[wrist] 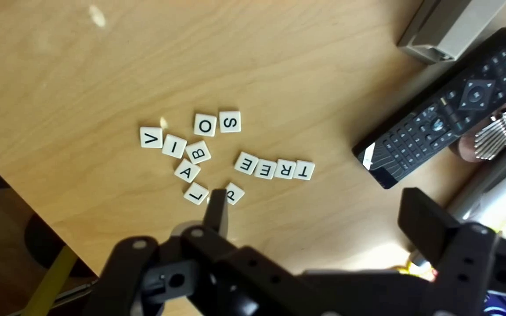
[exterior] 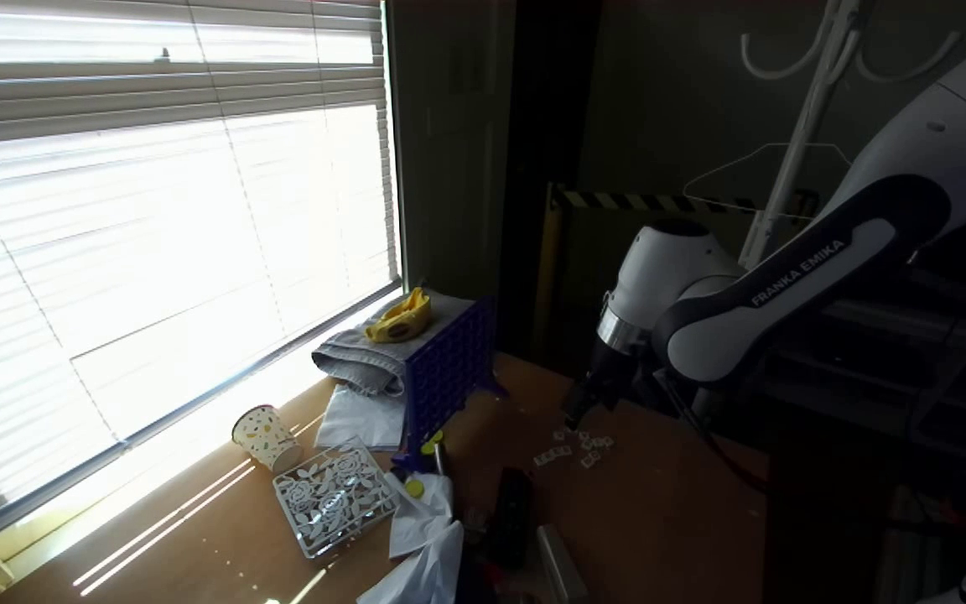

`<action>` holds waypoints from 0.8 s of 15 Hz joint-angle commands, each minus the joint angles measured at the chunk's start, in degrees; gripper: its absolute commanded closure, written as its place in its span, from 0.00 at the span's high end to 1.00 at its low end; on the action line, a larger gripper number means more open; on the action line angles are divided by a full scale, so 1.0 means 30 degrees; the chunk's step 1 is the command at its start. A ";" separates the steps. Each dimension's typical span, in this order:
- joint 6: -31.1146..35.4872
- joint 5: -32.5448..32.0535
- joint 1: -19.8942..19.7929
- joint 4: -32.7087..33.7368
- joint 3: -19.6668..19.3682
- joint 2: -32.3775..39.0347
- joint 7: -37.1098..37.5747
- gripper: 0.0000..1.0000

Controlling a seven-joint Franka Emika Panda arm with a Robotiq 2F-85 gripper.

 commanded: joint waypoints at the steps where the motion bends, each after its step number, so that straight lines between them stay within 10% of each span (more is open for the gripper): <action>1: -0.0597 0.0189 0.0127 -0.0818 -0.0183 -0.1306 0.0582 1.00; 12: -0.0314 0.0052 0.0061 -0.0307 -0.0150 -0.0574 0.0173 1.00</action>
